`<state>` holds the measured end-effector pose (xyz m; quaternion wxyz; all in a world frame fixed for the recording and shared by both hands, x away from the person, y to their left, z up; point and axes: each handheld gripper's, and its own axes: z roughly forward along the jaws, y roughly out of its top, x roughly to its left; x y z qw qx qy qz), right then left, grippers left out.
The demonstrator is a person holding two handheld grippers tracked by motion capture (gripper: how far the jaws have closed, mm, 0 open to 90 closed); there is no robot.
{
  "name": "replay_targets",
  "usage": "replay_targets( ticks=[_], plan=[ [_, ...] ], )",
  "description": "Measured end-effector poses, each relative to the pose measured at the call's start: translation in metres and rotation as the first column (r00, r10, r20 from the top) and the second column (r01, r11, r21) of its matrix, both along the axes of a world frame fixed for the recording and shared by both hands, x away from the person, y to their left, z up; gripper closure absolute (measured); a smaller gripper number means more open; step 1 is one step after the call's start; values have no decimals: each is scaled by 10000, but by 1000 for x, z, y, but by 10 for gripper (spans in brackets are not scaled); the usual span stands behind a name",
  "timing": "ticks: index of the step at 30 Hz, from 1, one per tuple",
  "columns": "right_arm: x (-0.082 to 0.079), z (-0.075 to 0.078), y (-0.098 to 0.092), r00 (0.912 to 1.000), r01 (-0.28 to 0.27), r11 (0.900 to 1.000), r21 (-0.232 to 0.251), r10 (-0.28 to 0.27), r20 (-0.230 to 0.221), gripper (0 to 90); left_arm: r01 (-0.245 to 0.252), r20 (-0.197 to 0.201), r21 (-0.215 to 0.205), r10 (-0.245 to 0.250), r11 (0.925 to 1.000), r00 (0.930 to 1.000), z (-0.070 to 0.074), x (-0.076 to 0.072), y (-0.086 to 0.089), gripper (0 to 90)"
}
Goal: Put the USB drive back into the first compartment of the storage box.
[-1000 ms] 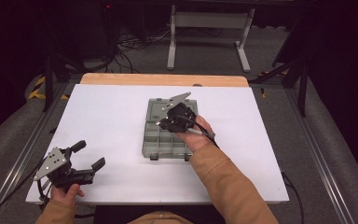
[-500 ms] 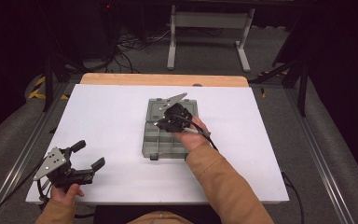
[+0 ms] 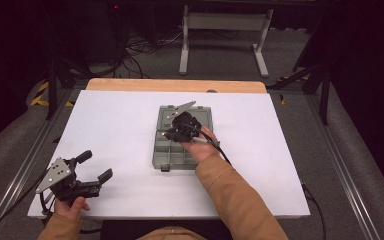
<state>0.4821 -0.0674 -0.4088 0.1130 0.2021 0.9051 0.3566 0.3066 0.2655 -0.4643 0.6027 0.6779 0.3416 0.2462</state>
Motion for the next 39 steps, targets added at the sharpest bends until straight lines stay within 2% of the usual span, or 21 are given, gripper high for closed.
replay_targets(
  ticks=[18, 39],
  plan=[
    [6, -14, 13, 9998, 12, 9997, -230, -17, -201, 786, 29, 9, 11, -29, 10000, 10000, 0, 0, 0, 36],
    [7, -22, 21, 9995, -10, 9979, -648, -11, -328, 784, 89, -20, 55, -89, 9999, 10000, 1, -1, 0, 37]
  ],
)
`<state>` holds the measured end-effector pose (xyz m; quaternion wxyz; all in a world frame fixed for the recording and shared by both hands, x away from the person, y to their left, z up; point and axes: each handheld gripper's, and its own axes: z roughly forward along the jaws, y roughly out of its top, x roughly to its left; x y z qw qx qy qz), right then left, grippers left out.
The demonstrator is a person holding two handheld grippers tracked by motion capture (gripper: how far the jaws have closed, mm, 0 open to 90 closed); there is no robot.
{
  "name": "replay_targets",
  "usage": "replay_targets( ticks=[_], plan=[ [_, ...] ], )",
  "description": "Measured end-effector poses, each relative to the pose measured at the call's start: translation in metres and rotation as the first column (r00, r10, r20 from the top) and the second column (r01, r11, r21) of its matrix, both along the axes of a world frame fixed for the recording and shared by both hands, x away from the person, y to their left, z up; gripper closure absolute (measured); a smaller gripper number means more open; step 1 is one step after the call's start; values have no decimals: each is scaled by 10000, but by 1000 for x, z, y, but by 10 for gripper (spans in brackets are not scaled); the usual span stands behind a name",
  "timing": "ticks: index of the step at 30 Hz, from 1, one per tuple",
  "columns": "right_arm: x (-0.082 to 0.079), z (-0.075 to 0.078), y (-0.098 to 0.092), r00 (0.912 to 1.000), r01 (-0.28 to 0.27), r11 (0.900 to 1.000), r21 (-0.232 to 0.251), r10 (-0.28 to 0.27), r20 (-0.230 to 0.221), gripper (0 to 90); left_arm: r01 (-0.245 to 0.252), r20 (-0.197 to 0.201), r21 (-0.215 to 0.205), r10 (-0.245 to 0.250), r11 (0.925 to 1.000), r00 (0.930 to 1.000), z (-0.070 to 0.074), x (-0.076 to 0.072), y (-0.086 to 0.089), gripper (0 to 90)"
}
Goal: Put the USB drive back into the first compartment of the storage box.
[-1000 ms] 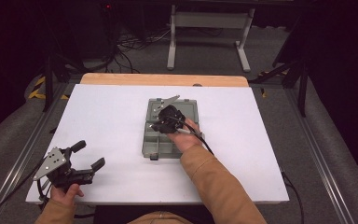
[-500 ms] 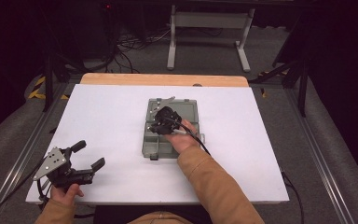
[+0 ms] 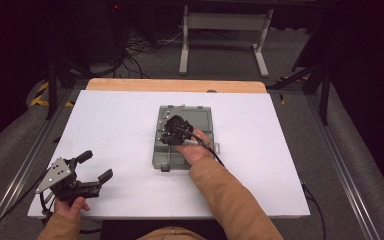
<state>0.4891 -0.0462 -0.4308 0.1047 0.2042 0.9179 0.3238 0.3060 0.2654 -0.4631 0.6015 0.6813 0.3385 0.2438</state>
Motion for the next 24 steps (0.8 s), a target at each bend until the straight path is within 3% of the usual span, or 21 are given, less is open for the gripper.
replay_targets(
  ticks=[17, 24],
  plan=[
    [0, -1, 0, 10000, 13, 10000, -98, -14, -89, 782, 14, 15, -46, -14, 10000, 10000, 0, 1, 0, 37],
    [-2, 1, 0, 10000, -36, 10000, -44, 37, 81, 677, 7, 12, -48, -7, 10000, 10000, -1, 1, 0, 37]
  ],
)
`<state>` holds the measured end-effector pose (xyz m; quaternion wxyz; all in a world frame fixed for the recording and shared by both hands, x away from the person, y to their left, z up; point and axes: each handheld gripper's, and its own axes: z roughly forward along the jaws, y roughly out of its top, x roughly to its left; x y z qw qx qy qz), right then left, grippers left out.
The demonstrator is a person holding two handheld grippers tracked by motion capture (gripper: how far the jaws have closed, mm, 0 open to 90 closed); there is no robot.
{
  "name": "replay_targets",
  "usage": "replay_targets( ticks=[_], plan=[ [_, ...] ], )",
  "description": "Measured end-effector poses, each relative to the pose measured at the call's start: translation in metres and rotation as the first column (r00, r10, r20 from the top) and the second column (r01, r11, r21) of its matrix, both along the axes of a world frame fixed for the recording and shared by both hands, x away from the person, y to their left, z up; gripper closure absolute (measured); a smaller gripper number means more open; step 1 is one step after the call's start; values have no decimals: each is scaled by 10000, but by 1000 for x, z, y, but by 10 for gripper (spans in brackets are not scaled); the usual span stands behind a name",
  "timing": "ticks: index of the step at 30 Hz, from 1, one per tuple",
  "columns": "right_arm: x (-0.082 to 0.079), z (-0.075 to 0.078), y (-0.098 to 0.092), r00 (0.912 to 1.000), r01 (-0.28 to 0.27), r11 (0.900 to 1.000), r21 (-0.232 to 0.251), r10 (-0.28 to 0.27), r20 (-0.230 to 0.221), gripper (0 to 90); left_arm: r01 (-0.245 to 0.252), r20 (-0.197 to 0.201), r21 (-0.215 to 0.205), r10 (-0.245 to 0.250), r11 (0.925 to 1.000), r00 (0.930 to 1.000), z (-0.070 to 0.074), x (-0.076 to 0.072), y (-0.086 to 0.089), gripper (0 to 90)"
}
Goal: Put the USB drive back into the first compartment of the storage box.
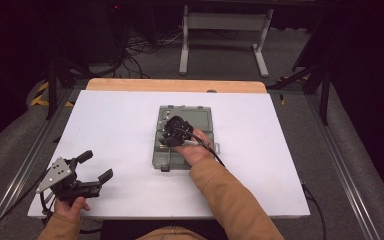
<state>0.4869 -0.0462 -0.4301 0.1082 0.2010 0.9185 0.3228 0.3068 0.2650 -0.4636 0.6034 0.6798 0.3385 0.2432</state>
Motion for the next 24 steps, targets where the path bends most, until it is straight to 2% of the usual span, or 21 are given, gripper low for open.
replay_targets(
  ticks=[5, 10, 12, 14, 16, 24],
  plan=[
    [-3, 6, -1, 9996, -164, 9990, 417, 154, 222, 540, -2, -1, -3, 2, 10000, 10000, 0, 0, 0, 37],
    [-8, 17, -5, 9970, -246, 9955, 916, 177, 759, 361, -8, 4, -11, 8, 10000, 10000, 0, 0, 0, 37],
    [-10, 22, -6, 9956, -171, 9936, 1120, 66, 934, 258, -23, 41, -68, 23, 10000, 10000, 0, 0, 0, 37],
    [-12, 25, -7, 9958, -135, 9909, 1339, 12, 913, 216, -34, 3, -7, 34, 10000, 10000, 0, 0, 0, 37],
    [-16, 29, -9, 9944, -177, 9888, 1482, 20, 1057, 167, -39, -33, 52, 40, 10000, 10000, 1, 0, 0, 37],
    [-31, 45, -18, 9864, -357, 9828, 1811, 55, 1645, 64, -46, 5, -18, 46, 10000, 10000, 0, 0, 0, 37]
  ],
)
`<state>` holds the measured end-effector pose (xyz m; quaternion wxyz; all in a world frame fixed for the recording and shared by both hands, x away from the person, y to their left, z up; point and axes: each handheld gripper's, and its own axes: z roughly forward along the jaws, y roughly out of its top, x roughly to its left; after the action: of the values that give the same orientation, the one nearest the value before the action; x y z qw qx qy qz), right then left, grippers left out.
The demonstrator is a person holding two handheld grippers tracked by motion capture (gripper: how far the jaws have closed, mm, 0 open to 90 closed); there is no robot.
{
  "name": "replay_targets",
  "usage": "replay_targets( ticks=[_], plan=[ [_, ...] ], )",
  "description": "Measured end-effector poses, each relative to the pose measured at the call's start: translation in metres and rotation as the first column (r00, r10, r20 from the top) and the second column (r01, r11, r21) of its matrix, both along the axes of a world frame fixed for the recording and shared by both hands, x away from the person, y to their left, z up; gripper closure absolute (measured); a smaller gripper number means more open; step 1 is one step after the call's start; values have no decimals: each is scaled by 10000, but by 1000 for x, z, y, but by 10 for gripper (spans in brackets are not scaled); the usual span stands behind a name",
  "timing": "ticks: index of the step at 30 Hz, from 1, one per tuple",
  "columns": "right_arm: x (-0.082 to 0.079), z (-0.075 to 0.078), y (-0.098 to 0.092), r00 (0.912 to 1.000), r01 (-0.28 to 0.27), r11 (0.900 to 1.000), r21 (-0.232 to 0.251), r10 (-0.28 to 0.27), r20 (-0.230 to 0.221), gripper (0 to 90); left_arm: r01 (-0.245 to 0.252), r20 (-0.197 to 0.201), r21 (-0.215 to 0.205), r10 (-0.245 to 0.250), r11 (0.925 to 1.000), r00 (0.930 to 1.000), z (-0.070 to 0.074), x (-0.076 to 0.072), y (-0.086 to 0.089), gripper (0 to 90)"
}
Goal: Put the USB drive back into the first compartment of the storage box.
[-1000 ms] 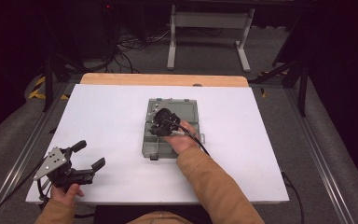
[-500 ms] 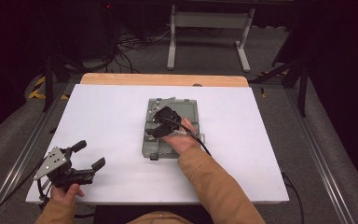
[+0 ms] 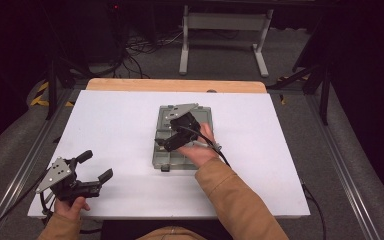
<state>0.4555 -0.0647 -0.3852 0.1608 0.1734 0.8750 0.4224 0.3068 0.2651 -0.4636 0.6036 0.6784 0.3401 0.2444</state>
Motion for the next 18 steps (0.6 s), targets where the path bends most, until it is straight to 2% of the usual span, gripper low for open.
replay_targets(
  ticks=[8, 12, 18],
  plan=[
    [-17, 15, -19, 9993, -28, 9987, 517, 8, 379, 51, 0, -2, 22, 0, 10000, 10000, 0, 0, -1, 37],
    [-26, 21, -31, 9992, -1, 9968, 798, -31, 400, 50, 0, 15, 10, 0, 10000, 10000, 0, 0, -1, 37],
    [-38, 27, -49, 9976, 111, 9957, 915, -174, 677, 46, -21, -12, 47, 21, 10000, 10000, 1, -2, 1, 37]
  ],
)
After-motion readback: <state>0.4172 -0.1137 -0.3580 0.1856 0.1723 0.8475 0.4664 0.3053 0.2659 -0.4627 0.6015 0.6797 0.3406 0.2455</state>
